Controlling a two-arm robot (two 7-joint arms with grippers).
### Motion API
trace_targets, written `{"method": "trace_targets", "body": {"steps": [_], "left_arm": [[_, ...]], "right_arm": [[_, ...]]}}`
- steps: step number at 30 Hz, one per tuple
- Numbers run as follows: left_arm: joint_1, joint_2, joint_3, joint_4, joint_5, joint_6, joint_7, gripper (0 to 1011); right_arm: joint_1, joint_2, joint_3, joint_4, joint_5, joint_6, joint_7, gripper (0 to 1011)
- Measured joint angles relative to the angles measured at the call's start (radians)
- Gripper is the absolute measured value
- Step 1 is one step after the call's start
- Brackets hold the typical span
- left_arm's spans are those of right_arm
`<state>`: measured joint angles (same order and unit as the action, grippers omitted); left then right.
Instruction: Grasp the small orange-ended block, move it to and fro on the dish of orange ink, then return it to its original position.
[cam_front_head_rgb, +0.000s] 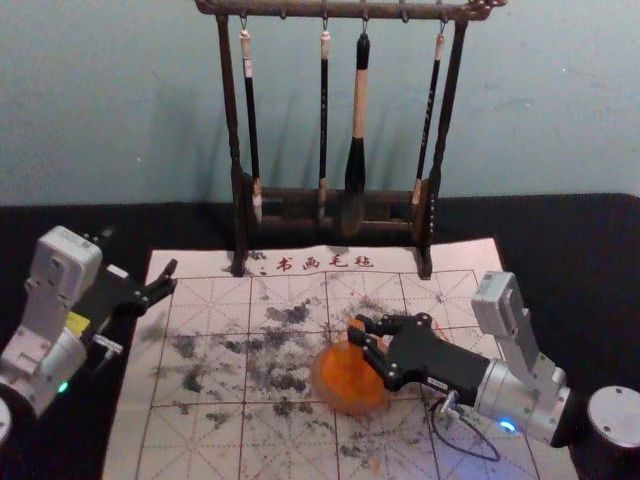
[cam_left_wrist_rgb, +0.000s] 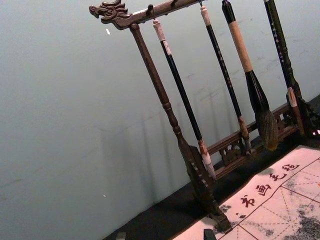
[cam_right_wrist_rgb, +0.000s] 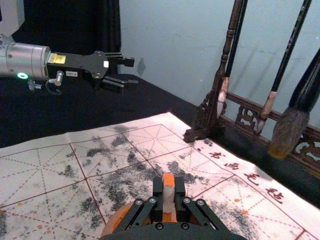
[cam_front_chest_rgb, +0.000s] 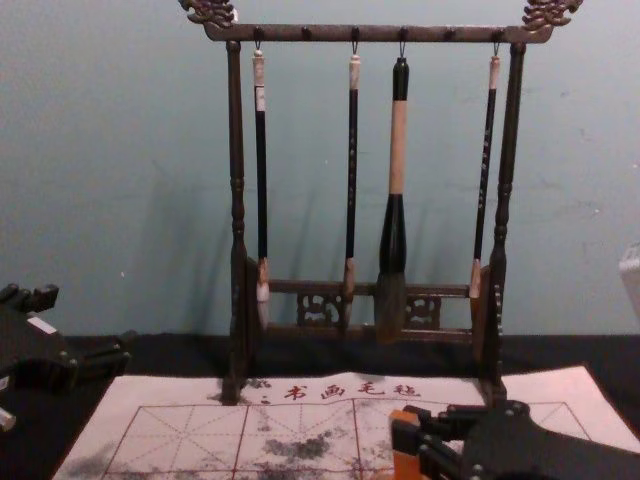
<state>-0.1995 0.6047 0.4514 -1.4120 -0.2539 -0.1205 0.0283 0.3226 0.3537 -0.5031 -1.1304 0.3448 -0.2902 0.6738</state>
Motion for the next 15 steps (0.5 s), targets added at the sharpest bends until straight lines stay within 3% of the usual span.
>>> {"method": "trace_targets", "body": {"steps": [15], "left_arm": [[0.000,0.000,0.000,0.000,0.000,0.000,0.000,1001]], "right_arm": [[-0.034,0.029,0.010,-0.054,0.008,0.016,0.005,88]]}}
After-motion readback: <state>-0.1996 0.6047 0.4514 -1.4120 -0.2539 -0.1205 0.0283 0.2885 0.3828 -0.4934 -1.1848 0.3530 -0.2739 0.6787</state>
